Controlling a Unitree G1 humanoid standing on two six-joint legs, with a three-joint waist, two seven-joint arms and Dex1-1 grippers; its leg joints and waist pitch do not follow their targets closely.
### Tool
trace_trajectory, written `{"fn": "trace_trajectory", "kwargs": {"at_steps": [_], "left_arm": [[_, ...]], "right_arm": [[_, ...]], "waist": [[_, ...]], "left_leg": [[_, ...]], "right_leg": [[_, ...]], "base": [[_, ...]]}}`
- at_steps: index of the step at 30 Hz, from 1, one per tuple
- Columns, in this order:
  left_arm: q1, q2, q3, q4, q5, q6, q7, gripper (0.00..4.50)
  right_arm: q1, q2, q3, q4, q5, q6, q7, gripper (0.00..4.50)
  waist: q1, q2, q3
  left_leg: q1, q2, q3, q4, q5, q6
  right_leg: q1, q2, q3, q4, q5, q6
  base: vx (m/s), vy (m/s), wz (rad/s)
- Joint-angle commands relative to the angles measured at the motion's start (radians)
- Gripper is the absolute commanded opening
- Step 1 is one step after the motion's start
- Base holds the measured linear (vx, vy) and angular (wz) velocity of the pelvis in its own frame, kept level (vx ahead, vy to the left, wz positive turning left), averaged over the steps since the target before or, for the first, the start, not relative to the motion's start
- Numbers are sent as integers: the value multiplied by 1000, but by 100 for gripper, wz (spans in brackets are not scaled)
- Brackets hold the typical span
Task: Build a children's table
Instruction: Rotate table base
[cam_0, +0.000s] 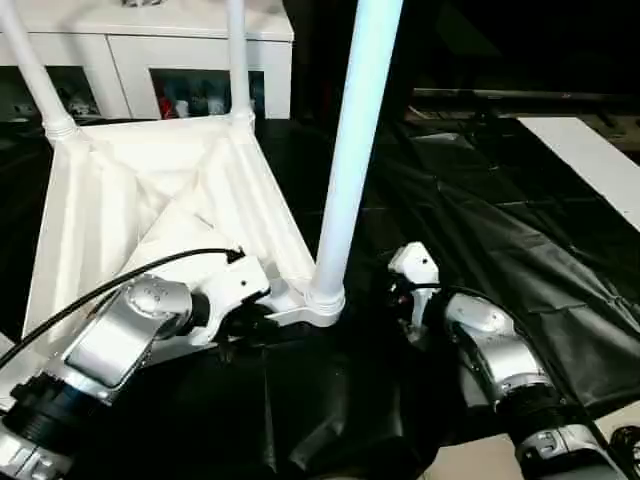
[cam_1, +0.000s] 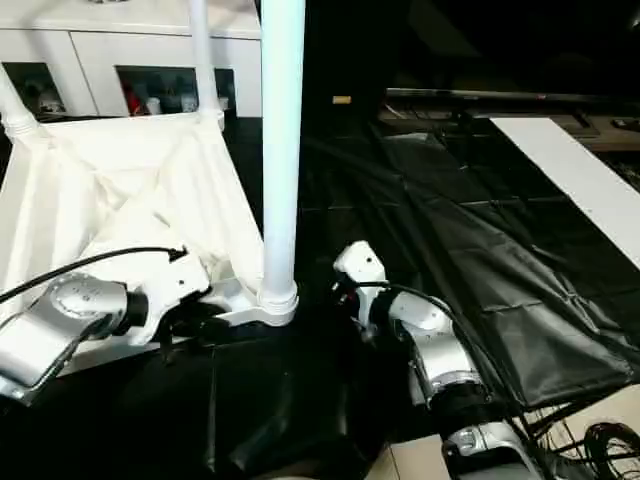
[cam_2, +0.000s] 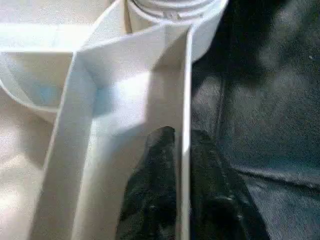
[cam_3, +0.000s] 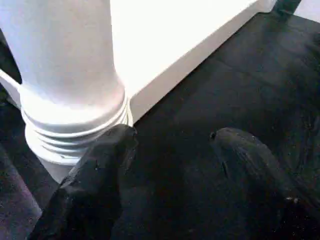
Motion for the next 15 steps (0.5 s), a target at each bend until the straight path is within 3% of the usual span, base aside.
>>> {"fn": "trace_trajectory", "kwargs": {"at_steps": [1,4,7,12,15], "left_arm": [[14,6,14,-2,10,10,2,40],[20,-9,33,5,9,-4,28,7],[25,-17,38,9,1,-49,21,2],[59,-14,29,-17,-19,-84,-25,2],[73,-20,29,-19,-25,-123,-39,1]], "right_arm": [[9,-21,19,8,-25,15,10,305],[3,-29,15,8,-21,12,19,305],[2,-45,12,-2,-9,4,45,305],[41,-128,28,-74,33,-11,199,305],[64,-168,10,-138,116,70,319,322]], "waist": [[3,24,-59],[4,20,-59],[2,17,-60],[7,17,-64],[8,15,-65]], "left_leg": [[18,25,-17,-82,-331,-43],[17,25,-18,-81,-334,-43],[14,24,-18,-80,-327,-40],[12,25,-14,-75,-272,-13],[10,23,-13,-71,-250,14]], "right_leg": [[31,-56,40,-84,-292,-181],[31,-57,39,-86,-316,-172],[34,-57,40,-86,-314,-166],[39,-53,39,-78,-222,-183],[45,-52,40,-75,-185,-193]], "base": [[0,0,0],[0,0,0],[0,0,0],[0,0,0],[0,0,0]]}}
